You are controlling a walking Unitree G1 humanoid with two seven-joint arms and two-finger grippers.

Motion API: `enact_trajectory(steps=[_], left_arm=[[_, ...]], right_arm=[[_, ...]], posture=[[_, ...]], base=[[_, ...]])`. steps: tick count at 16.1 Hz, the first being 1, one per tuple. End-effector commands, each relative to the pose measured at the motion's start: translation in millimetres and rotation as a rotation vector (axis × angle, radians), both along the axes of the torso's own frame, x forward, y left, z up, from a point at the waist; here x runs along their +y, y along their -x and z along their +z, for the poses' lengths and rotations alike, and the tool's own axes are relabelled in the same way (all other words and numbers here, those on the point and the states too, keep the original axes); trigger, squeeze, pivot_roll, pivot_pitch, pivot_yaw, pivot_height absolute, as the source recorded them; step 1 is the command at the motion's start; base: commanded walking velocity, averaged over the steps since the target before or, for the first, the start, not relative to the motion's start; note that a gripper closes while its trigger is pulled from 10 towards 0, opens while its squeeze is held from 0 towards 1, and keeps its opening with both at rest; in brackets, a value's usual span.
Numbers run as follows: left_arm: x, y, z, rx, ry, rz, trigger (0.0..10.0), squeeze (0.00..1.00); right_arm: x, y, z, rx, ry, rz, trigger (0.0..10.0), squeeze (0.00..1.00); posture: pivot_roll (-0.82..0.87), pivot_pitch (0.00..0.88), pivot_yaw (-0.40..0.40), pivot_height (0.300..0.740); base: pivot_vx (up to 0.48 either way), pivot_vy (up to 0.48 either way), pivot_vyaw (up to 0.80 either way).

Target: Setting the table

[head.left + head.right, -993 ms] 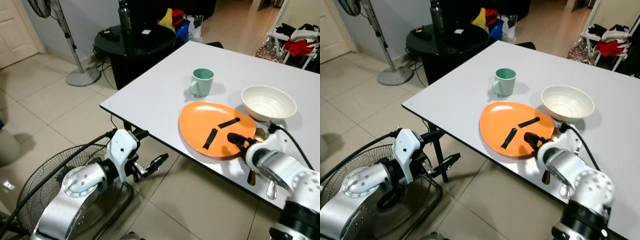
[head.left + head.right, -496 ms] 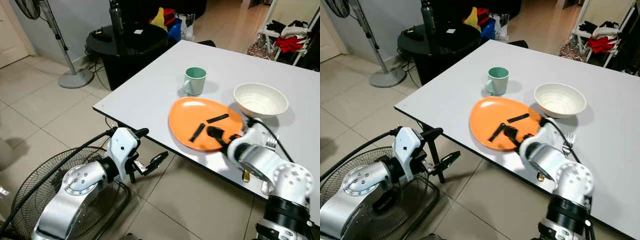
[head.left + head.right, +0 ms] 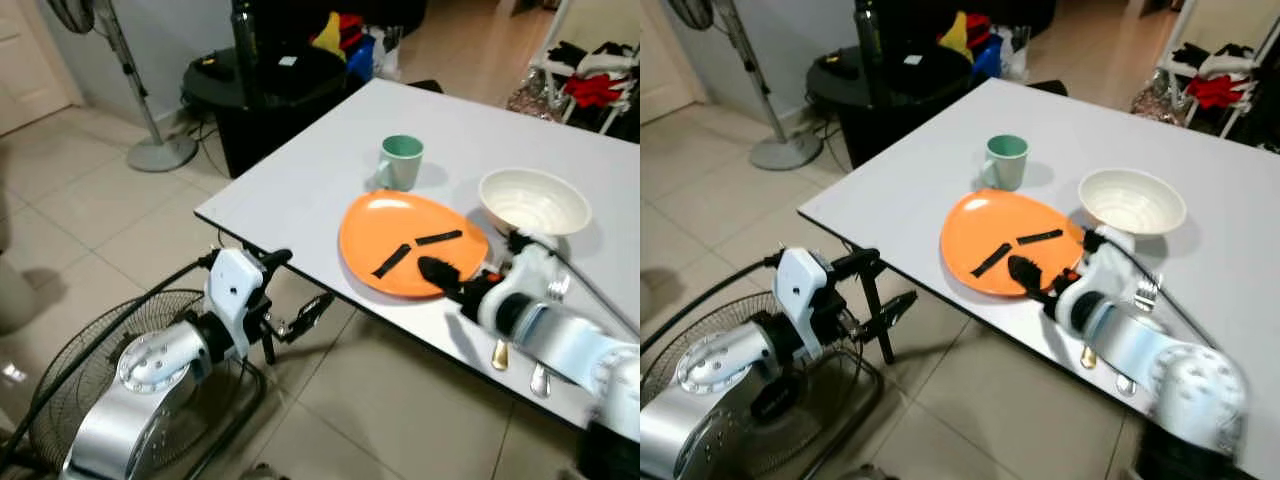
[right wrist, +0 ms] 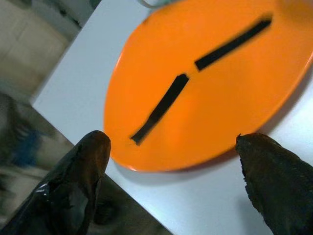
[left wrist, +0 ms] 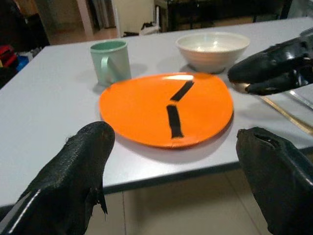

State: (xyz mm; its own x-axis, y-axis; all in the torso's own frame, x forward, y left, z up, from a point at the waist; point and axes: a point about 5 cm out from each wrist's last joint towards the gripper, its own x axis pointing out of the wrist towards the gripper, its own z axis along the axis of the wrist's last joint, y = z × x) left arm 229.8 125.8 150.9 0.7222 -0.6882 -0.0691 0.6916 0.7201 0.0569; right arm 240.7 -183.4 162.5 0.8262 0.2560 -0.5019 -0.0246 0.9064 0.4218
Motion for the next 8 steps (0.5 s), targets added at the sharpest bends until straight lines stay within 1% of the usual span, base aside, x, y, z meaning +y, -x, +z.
enact_trajectory(steps=[1, 2, 3, 4, 5, 6, 7, 8], left_arm=[[5.6, -5.3, 7, -0.038, 0.001, 0.095, 10.0, 0.00], [8.2, -9.9, 6, -0.039, -0.005, 0.170, 10.0, 0.00], [9.2, -11.8, 6, -0.049, -0.016, 0.196, 10.0, 0.00], [12.0, -17.7, 6, -0.062, -0.036, 0.271, 10.0, 0.00], [13.3, -23.1, 7, -0.075, -0.034, 0.328, 10.0, 0.00], [13.3, -26.8, 9, -0.087, -0.047, 0.358, 10.0, 0.00], [14.7, -29.2, 10, -0.088, -0.051, 0.380, 10.0, 0.00], [16.6, -31.9, 12, -0.093, -0.047, 0.403, 10.0, 0.00]], right_arm=[[6.1, 8.0, 16, -0.097, 0.125, 0.077, 10.0, 1.00], [7.1, 11.6, 26, -0.185, 0.247, 0.083, 10.0, 1.00], [6.7, 11.1, 30, -0.226, 0.309, 0.060, 10.0, 1.00], [8.6, 6.3, 36, -0.331, 0.403, 0.011, 10.0, 1.00], [11.0, 0.7, 37, -0.393, 0.468, -0.047, 10.0, 1.00], [13.7, -2.7, 36, -0.428, 0.478, -0.088, 10.0, 1.00], [14.0, -5.1, 31, -0.404, 0.426, -0.117, 10.0, 1.00], [14.4, -7.9, 26, -0.375, 0.379, -0.119, 10.0, 1.00]], posture=[[0.05, 0.000, 0.071, 0.740], [0.05, 0.000, 0.073, 0.740], [0.05, 0.000, 0.074, 0.740], [0.04, 0.000, 0.074, 0.740], [0.05, 0.000, 0.072, 0.740], [0.05, 0.000, 0.070, 0.740], [0.05, 0.000, 0.069, 0.740], [0.05, 0.000, 0.067, 0.740]], base=[[0.000, 0.000, 0.00], [0.000, 0.000, 0.00], [0.000, 0.000, 0.00], [0.000, 0.000, 0.00], [0.000, 0.000, 0.00], [0.000, 0.000, 0.00], [0.000, 0.000, 0.00], [0.000, 0.000, 0.00]])
